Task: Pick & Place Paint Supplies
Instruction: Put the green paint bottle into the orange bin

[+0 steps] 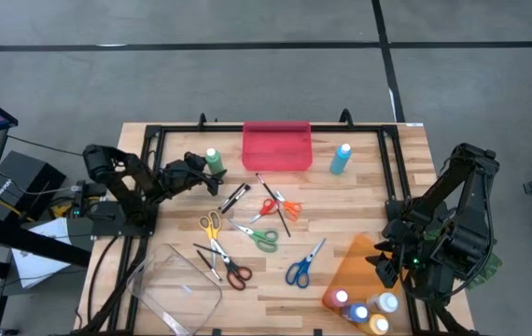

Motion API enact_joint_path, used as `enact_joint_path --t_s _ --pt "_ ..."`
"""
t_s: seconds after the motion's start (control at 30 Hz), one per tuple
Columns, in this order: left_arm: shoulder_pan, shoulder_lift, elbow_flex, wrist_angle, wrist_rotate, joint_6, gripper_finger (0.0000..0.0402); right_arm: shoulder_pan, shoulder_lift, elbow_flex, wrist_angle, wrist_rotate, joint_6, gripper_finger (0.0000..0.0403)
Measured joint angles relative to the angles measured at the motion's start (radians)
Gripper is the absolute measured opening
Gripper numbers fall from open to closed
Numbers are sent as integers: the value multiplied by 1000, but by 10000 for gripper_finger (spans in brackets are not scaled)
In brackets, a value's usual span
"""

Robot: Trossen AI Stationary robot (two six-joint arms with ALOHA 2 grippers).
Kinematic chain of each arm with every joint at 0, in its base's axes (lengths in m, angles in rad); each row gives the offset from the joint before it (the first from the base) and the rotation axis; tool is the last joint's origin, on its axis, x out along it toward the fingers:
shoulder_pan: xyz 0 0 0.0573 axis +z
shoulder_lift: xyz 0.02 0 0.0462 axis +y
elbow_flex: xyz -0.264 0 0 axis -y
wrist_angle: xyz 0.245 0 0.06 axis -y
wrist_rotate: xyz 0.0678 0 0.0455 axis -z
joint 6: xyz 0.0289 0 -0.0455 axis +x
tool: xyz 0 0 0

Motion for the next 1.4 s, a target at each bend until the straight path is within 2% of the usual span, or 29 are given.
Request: enact_joint_path --t_s 0.27,0.43,0.63,0.87,1.03,1.13,1.27,1.4 --pt "1 0 0 -2 -3 2 241 0 0 -1 -5 0 0 226" --pt "0 0 0 -2 -2 -1 207 0 0 -1 -8 0 -2 226" --pt "-30 0 0 1 -3 -40 204 0 0 -1 -8 0 -2 226" --pt "-124 0 0 33 4 -73 196 -1 0 -1 -18 26 -26 226" --pt "-195 -22 24 53 2 -168 197 -33 -8 -1 -56 70 -32 226" --pt "-243 -58 50 49 5 -210 197 -86 -25 -1 -57 70 -107 226" --pt "-301 -138 114 -68 53 -227 197 -193 -58 -1 -20 71 -273 226" --pt "-360 -241 224 -358 112 -230 197 -325 -104 -1 68 68 -489 226"
